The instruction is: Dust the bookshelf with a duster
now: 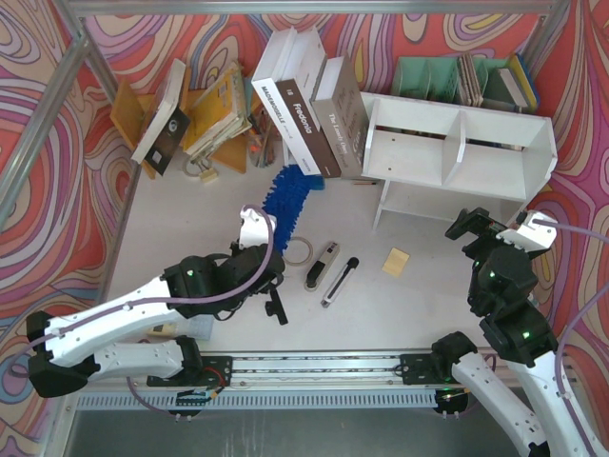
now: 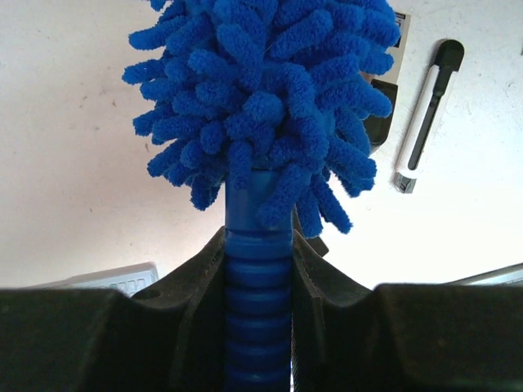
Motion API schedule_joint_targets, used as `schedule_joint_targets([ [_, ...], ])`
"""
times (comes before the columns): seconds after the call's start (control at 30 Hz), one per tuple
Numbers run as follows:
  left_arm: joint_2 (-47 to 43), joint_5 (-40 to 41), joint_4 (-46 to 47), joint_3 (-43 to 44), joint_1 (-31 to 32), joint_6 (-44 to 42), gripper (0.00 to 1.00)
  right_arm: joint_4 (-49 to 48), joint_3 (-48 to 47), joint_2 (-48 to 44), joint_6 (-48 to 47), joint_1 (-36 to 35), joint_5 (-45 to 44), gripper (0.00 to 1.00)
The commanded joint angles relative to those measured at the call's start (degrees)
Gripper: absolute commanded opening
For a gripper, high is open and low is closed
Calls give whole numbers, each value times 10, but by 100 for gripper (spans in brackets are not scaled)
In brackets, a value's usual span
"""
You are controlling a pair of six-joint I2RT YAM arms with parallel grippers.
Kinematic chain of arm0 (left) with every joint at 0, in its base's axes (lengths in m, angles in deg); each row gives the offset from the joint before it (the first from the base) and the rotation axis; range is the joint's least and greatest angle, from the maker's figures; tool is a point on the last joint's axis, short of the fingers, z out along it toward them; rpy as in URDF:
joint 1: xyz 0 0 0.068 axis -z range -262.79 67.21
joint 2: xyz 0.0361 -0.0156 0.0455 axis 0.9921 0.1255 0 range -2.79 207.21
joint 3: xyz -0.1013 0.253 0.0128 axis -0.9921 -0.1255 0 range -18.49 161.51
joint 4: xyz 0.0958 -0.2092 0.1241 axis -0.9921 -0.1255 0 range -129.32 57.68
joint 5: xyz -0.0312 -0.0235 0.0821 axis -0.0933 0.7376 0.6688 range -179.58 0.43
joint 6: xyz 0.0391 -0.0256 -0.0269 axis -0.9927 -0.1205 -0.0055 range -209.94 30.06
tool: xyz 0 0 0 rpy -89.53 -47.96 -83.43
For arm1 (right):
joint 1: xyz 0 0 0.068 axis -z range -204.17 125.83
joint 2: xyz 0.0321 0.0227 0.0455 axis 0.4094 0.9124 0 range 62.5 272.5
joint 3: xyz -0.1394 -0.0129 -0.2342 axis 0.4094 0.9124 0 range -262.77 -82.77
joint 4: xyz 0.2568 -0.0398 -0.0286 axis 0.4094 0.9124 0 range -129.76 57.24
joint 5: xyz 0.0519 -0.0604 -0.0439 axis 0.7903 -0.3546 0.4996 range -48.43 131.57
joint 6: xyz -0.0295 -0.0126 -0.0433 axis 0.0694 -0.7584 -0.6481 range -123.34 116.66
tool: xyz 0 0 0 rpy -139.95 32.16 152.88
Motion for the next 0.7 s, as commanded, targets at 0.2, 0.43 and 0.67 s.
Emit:
schedule_joint_targets([
  [0.2,34,8,-14,63,-4,-30,0,-8,1,-5,-4,1,-5,99],
  [0.43,62,-46,50,59,-3,-43,0,-8,1,-5,-4,0,-5,99],
  [0.67,84,-87,116,55,8,-42,0,-9,1,-5,-5,0,-5,99],
])
